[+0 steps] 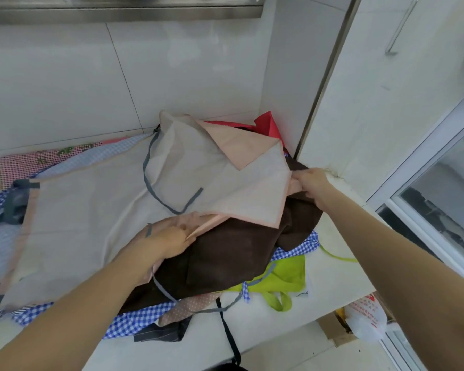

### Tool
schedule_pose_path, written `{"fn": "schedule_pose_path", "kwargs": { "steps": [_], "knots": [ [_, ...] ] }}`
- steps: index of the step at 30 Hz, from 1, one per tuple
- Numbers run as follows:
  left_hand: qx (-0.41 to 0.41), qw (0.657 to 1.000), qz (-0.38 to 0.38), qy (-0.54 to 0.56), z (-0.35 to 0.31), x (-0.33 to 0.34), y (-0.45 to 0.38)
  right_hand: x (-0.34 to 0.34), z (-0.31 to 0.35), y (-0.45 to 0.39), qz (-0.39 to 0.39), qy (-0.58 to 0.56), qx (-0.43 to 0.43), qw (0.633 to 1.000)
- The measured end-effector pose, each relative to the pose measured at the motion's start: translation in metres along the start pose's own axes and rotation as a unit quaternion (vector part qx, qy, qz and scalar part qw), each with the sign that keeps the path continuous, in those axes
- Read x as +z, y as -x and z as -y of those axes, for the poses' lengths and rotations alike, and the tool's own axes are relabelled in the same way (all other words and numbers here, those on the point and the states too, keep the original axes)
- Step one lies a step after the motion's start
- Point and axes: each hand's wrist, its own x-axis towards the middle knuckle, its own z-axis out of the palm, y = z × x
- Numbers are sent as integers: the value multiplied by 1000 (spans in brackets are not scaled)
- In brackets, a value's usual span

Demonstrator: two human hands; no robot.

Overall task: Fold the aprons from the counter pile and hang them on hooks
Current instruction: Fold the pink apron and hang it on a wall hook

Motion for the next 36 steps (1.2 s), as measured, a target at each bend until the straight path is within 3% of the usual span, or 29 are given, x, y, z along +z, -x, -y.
{"fn": "schedule_pose_path", "kwargs": {
  "steps": [3,8,10,14,16,19,22,25,28,30,32,34,35,36],
  "knots": [
    [4,999,44,-30,-19,-1,7,-7,-9,5,103,59,-10,993],
    [13,994,24,-104,-63,-4,12,-12,3,13,195,-1,-121,973],
    [3,995,47,-91,-69,-2,10,-14,7,12,169,0,-126,977],
    [14,994,49,-93,-73,-11,13,-13,-7,4,-43,50,-73,995],
    [37,989,51,-134,-82,-14,14,-15,-21,0,-88,124,-37,988],
    [68,988,76,-116,-86,-11,12,-20,-36,-3,-39,138,27,989],
    [80,994,73,18,-78,-5,3,-29,-44,-10,6,20,66,998],
    [55,991,49,114,-68,-6,-9,-37,-50,-14,47,-87,80,992],
    [5,990,60,126,-65,-8,-19,-45,-50,-18,80,-143,79,983],
    [-19,995,63,74,-71,-10,-20,-51,-53,-23,64,-52,80,993],
    [-16,999,44,18,-77,-10,-18,-59,-56,-22,76,215,84,970],
    [16,999,35,-27,-84,-6,-17,-61,-58,-15,94,477,96,869],
    [32,998,40,-43,-87,-4,-17,-62,-61,-14,93,557,75,822],
    [41,997,47,-53,-91,-2,-17,-58,-63,-13,76,588,50,804]
  ]
}}
